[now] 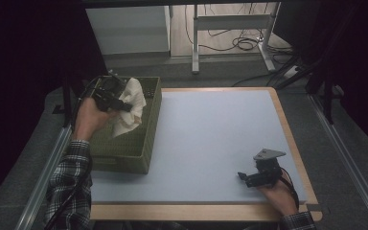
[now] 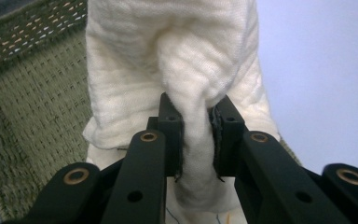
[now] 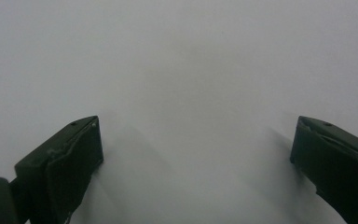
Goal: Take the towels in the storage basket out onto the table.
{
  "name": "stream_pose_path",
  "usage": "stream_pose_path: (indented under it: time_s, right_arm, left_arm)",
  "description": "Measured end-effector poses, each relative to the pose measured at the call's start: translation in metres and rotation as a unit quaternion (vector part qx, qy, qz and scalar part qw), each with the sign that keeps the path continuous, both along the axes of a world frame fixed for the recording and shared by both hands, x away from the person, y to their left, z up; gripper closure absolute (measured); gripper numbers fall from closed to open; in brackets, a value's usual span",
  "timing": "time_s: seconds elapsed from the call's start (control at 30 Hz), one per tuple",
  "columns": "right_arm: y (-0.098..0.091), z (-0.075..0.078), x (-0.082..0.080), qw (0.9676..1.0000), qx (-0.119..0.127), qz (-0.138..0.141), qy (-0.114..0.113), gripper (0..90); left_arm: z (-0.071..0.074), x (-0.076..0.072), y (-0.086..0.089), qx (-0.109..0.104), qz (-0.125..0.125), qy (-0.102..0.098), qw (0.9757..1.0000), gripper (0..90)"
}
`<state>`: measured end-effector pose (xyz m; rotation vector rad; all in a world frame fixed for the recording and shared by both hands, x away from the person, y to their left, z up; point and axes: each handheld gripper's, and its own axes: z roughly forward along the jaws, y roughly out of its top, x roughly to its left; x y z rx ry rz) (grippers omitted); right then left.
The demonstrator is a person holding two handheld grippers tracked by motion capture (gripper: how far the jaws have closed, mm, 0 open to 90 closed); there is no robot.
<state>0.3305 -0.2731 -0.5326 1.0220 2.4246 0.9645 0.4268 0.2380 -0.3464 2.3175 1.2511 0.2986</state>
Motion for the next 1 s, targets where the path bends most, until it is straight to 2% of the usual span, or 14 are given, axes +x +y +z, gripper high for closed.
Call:
stream_pose_path:
  time_s: [0.6,1.0]
  right_arm:
    - [0.000,0.000,0.000,1.0000,0.000,0.000,0.001,2.2]
    - [0.000,0.000,0.000,1.0000,0.000,0.000,0.000,2.2]
  left_arm:
    - [0.014,0.009,-0.048,0.007,-0.038,-0.004,0.9992,77.3]
    - [0.016,0.018,-0.086,-0.001,-0.063,-0.006,0.9980,77.3]
